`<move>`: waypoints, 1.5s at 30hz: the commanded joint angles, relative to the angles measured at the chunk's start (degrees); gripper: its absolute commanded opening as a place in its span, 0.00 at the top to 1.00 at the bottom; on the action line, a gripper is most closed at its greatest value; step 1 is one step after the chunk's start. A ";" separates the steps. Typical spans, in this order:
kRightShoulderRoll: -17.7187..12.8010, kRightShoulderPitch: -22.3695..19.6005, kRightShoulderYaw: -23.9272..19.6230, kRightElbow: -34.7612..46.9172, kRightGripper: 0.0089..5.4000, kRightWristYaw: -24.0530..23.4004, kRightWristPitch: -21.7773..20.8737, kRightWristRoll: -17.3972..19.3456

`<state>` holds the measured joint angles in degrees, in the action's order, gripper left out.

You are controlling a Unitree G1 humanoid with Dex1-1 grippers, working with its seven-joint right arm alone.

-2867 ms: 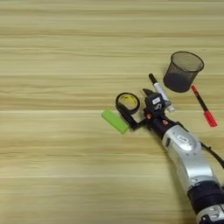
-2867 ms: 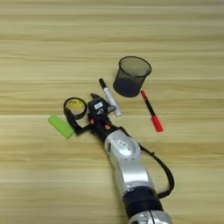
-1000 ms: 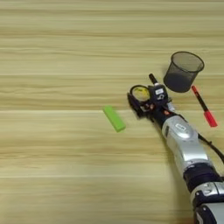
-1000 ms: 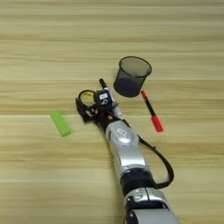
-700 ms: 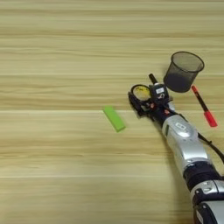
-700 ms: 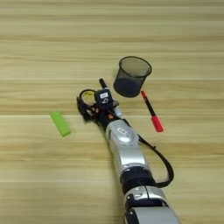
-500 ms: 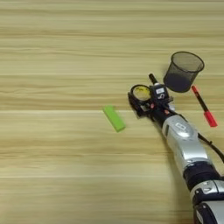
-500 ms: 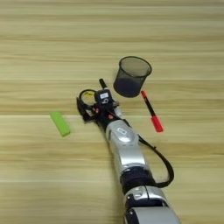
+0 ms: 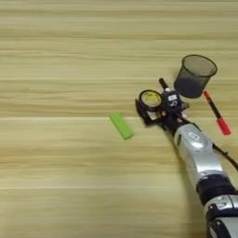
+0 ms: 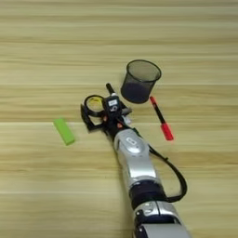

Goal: Move the objects on the table

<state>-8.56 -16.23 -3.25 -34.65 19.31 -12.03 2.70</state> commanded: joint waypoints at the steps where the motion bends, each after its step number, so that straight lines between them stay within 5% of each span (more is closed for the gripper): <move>1: -0.36 -0.19 -0.02 10.25 0.01 0.97 -1.21 2.02; 19: -0.23 13.29 7.22 32.99 0.01 7.60 5.54 3.28; 45: -0.72 14.76 13.05 29.16 0.01 9.80 5.97 -1.13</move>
<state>-9.18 1.66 10.01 -6.69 30.15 -5.45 1.67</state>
